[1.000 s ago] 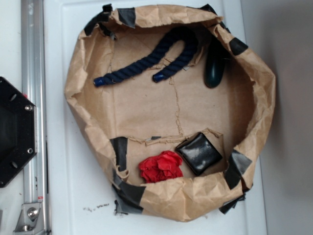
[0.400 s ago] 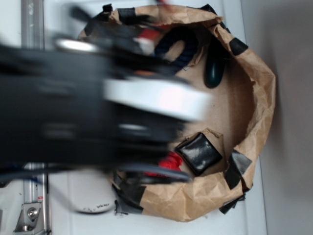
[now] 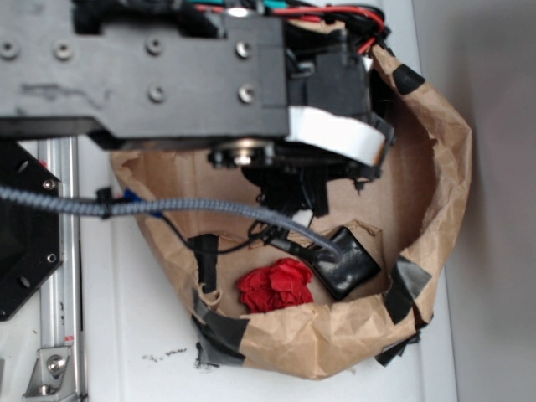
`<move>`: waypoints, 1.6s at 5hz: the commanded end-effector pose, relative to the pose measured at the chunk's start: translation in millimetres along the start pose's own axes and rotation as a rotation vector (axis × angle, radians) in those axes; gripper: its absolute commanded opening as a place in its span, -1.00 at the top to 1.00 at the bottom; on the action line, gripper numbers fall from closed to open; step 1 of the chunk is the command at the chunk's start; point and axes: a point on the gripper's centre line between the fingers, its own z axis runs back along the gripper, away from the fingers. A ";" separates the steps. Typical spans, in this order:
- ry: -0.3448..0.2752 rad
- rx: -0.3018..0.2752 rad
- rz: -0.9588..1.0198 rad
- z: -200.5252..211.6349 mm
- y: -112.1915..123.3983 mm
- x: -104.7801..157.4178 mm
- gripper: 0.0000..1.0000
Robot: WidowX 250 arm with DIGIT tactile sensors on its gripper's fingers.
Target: Grab the black box.
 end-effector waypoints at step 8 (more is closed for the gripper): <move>-0.048 -0.271 -0.380 -67.7 -115.1 34.5 -1.00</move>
